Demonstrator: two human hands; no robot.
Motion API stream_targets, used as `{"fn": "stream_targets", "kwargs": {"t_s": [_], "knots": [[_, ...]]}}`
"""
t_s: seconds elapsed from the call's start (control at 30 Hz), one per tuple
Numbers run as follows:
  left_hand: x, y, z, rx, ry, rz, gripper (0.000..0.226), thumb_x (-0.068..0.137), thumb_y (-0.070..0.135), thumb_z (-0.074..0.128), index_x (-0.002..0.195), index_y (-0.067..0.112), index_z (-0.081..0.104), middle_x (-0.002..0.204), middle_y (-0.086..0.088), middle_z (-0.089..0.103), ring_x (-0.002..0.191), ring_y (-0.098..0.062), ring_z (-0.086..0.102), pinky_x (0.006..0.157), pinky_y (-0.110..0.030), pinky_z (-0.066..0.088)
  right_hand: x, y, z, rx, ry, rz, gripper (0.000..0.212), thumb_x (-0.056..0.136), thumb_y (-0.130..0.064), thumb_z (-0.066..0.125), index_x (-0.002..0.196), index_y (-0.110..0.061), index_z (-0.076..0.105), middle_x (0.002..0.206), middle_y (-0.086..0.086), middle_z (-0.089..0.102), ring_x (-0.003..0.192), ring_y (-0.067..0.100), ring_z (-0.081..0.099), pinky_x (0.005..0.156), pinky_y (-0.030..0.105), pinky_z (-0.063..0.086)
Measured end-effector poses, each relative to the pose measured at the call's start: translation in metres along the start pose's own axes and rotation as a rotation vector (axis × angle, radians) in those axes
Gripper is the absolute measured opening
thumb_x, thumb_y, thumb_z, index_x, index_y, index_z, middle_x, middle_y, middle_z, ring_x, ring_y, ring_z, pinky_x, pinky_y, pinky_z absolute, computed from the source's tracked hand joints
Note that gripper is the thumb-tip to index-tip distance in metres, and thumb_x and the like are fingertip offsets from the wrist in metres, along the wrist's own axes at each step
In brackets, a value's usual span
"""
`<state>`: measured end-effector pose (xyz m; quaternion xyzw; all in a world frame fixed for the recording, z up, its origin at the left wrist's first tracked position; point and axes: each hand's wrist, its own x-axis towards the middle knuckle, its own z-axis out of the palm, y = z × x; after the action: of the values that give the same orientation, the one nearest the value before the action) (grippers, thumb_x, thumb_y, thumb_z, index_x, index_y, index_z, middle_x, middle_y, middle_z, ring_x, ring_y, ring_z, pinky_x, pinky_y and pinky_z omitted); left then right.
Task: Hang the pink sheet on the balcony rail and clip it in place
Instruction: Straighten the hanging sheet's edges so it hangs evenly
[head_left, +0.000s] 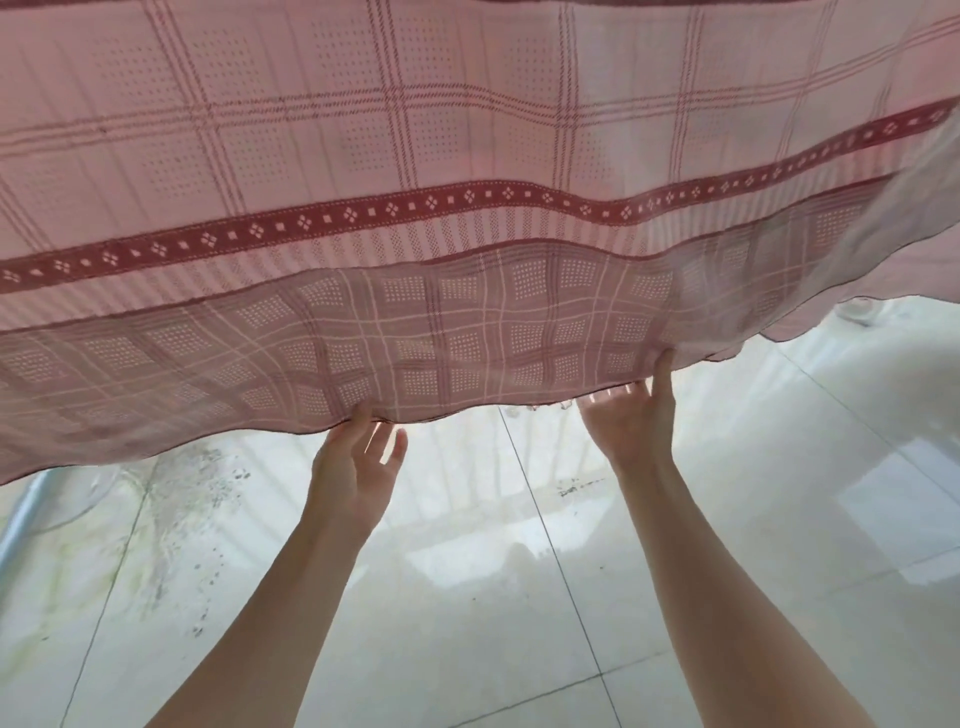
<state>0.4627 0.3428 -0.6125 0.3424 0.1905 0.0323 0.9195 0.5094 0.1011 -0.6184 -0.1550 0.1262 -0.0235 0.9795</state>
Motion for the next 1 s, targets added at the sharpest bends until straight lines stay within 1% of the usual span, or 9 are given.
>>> {"fn": "stream_targets", "kwargs": {"t_s": [0.13, 0.27, 0.37, 0.47, 0.57, 0.63, 0.83, 0.9, 1.0], "knots": [[-0.006, 0.007, -0.011, -0.207, 0.022, -0.002, 0.008, 0.091, 0.018, 0.053, 0.089, 0.021, 0.06, 0.089, 0.006, 0.061, 0.099, -0.01, 0.06, 0.093, -0.036, 0.043, -0.015, 0.025, -0.003, -0.152, -0.02, 0.063, 0.029, 0.08, -0.03, 0.063, 0.107, -0.02, 0.063, 0.108, -0.003, 0.062, 0.111, 0.017, 0.056, 0.1, 0.041, 0.043], [-0.003, 0.013, -0.017, -0.289, 0.056, 0.02, 0.009, 0.091, 0.019, 0.054, 0.099, 0.022, 0.058, 0.095, 0.005, 0.063, 0.1, -0.01, 0.06, 0.09, -0.035, 0.044, -0.016, 0.037, -0.005, -0.224, -0.026, 0.092, 0.018, 0.093, -0.022, 0.054, 0.11, -0.021, 0.059, 0.101, -0.005, 0.062, 0.107, 0.015, 0.056, 0.095, 0.036, 0.045], [0.002, 0.019, -0.021, -0.309, 0.055, 0.04, 0.013, 0.09, 0.018, 0.056, 0.102, 0.022, 0.055, 0.091, 0.007, 0.062, 0.098, -0.009, 0.059, 0.086, -0.034, 0.045, -0.011, 0.039, 0.0, -0.241, -0.009, 0.068, 0.013, 0.093, -0.018, 0.052, 0.103, -0.022, 0.06, 0.101, -0.004, 0.058, 0.1, 0.015, 0.057, 0.087, 0.032, 0.048], [0.004, 0.02, -0.024, -0.268, 0.066, 0.057, 0.007, 0.093, 0.015, 0.053, 0.092, 0.02, 0.059, 0.082, 0.01, 0.065, 0.092, -0.005, 0.058, 0.083, -0.031, 0.044, -0.007, 0.038, 0.0, -0.272, 0.034, 0.033, 0.014, 0.096, -0.014, 0.048, 0.104, -0.019, 0.059, 0.102, -0.003, 0.059, 0.096, 0.016, 0.058, 0.084, 0.03, 0.051], [0.005, 0.016, -0.026, -0.235, 0.105, 0.059, 0.014, 0.094, 0.011, 0.049, 0.086, 0.018, 0.058, 0.071, 0.01, 0.067, 0.085, -0.004, 0.056, 0.082, -0.028, 0.043, -0.003, 0.038, -0.004, -0.277, 0.087, -0.001, 0.012, 0.096, -0.012, 0.046, 0.099, -0.014, 0.058, 0.097, -0.002, 0.058, 0.087, 0.015, 0.058, 0.065, 0.021, 0.055], [0.006, 0.013, -0.027, -0.249, 0.109, 0.056, 0.014, 0.094, 0.01, 0.049, 0.086, 0.017, 0.058, 0.069, 0.009, 0.066, 0.082, -0.004, 0.055, 0.08, -0.026, 0.043, -0.001, 0.04, -0.004, -0.265, 0.107, 0.006, 0.012, 0.096, -0.012, 0.047, 0.098, -0.013, 0.059, 0.095, -0.001, 0.059, 0.084, 0.015, 0.059, 0.061, 0.02, 0.055], [0.001, 0.015, -0.034, -0.224, 0.02, 0.071, 0.011, 0.092, 0.014, 0.052, 0.091, 0.021, 0.06, 0.081, 0.011, 0.066, 0.091, -0.003, 0.058, 0.089, -0.029, 0.041, -0.012, 0.06, 0.004, -0.223, -0.011, 0.186, 0.016, 0.092, -0.029, 0.052, 0.093, -0.015, 0.06, 0.097, 0.001, 0.062, 0.092, 0.019, 0.062, 0.083, 0.033, 0.048], [-0.002, 0.017, -0.038, -0.184, -0.056, 0.06, 0.013, 0.09, 0.017, 0.052, 0.092, 0.026, 0.062, 0.086, 0.014, 0.065, 0.099, -0.003, 0.057, 0.089, -0.031, 0.041, -0.013, 0.066, 0.01, -0.196, -0.098, 0.221, 0.026, 0.091, -0.031, 0.051, 0.107, -0.013, 0.062, 0.11, 0.005, 0.065, 0.103, 0.021, 0.062, 0.091, 0.036, 0.047], [-0.007, 0.021, -0.039, -0.179, -0.127, 0.023, 0.015, 0.086, 0.022, 0.053, 0.083, 0.029, 0.066, 0.086, 0.014, 0.064, 0.103, -0.005, 0.054, 0.09, -0.032, 0.039, -0.009, 0.075, 0.019, -0.111, -0.239, 0.21, 0.038, 0.097, -0.03, 0.041, 0.127, -0.01, 0.054, 0.133, 0.008, 0.056, 0.128, 0.025, 0.048, 0.109, 0.041, 0.035]]}}
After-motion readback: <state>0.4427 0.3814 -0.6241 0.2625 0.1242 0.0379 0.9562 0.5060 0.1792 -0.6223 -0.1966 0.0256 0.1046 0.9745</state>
